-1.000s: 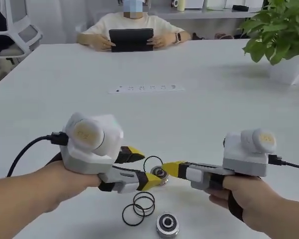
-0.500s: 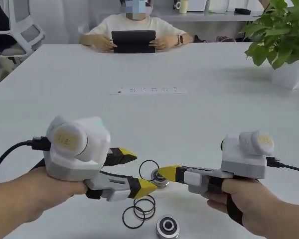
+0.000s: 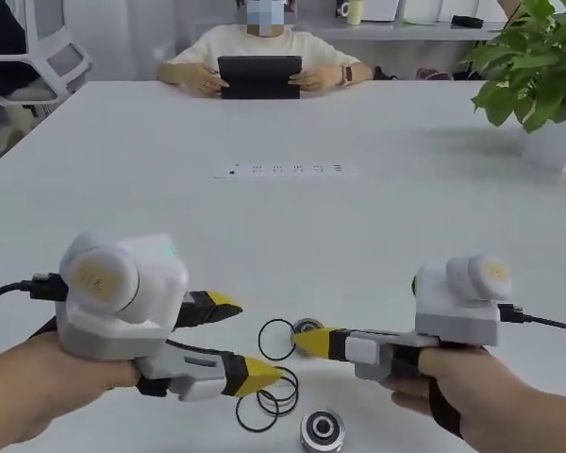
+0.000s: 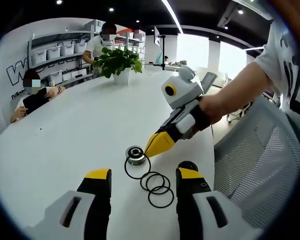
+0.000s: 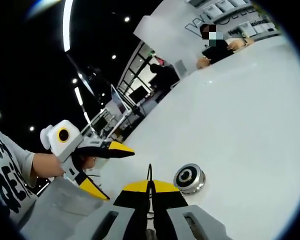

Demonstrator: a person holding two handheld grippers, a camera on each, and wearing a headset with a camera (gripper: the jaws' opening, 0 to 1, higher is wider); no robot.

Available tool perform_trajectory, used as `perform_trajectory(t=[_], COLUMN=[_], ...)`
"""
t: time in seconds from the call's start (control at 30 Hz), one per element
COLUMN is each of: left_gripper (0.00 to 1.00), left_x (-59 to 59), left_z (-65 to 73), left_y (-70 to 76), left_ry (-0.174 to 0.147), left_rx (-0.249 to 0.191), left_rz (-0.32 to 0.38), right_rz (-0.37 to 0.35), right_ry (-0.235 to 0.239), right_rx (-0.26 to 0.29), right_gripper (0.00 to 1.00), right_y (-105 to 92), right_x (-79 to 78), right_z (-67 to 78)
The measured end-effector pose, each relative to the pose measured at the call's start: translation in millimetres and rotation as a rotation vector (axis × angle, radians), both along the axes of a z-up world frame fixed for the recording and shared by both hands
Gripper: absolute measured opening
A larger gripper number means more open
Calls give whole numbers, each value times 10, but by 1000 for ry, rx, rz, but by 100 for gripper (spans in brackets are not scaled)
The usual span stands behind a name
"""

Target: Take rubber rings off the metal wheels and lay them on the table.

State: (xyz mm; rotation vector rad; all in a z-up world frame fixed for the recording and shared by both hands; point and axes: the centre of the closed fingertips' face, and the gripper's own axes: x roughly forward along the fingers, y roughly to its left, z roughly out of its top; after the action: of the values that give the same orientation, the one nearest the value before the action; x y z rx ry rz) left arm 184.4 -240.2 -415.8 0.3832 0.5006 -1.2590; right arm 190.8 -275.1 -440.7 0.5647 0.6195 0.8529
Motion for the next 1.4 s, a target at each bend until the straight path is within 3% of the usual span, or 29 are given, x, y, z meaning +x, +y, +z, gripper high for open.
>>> perform_trajectory(t=[0.47, 0.83, 1.07, 1.4], left_gripper=[49, 49, 49, 49], left_x=[-30, -54, -54, -48], left_z=[-56, -68, -74, -74], left_y=[65, 97, 112, 135], left_ry=[14, 16, 16, 13], left_rx=[10, 18, 23, 26], left_rz=[8, 10, 12, 16], right_rz=[39, 54, 58, 71], right_ry=[93, 139, 125, 93], right_rx=[-6, -31, -85, -149], right_gripper=[0, 0, 0, 10], right_y=[61, 60, 40, 51], right_x=[-112, -161, -155, -154], right_z=[-155, -260, -305, -325])
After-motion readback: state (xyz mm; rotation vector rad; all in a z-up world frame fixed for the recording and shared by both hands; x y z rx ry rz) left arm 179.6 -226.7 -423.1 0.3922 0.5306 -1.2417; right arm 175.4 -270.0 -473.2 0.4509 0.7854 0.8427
